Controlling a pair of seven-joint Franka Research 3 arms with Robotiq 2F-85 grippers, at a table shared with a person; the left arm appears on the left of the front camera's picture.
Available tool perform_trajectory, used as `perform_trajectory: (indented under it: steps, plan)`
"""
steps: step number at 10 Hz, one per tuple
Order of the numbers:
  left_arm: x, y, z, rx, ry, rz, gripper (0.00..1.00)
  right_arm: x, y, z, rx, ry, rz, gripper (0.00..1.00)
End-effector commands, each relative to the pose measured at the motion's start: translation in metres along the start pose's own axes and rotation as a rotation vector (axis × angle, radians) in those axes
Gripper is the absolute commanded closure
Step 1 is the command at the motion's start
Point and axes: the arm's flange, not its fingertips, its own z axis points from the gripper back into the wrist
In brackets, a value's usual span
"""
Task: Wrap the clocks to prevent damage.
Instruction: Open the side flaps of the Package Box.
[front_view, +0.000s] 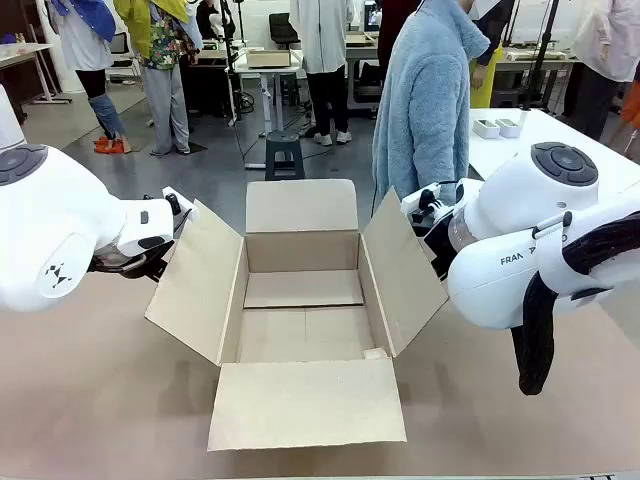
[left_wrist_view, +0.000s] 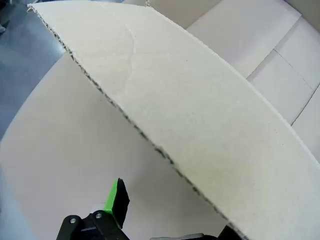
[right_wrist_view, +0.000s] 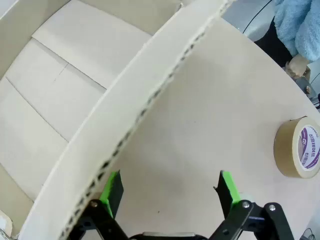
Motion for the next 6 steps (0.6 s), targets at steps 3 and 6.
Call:
perform_trajectory:
  steps: [3,6]
  plan:
    - [0.0000,-0.0001,0.0000,0.000,0.000,0.000,0.00,0.0000,0.0000,0.0000,0.000,0.000,0.000,0.00]
    - [0.0000,-0.0001,0.0000,0.000,0.000,0.000,0.00,0.0000,0.0000,0.0000,0.000,0.000,0.000,0.00]
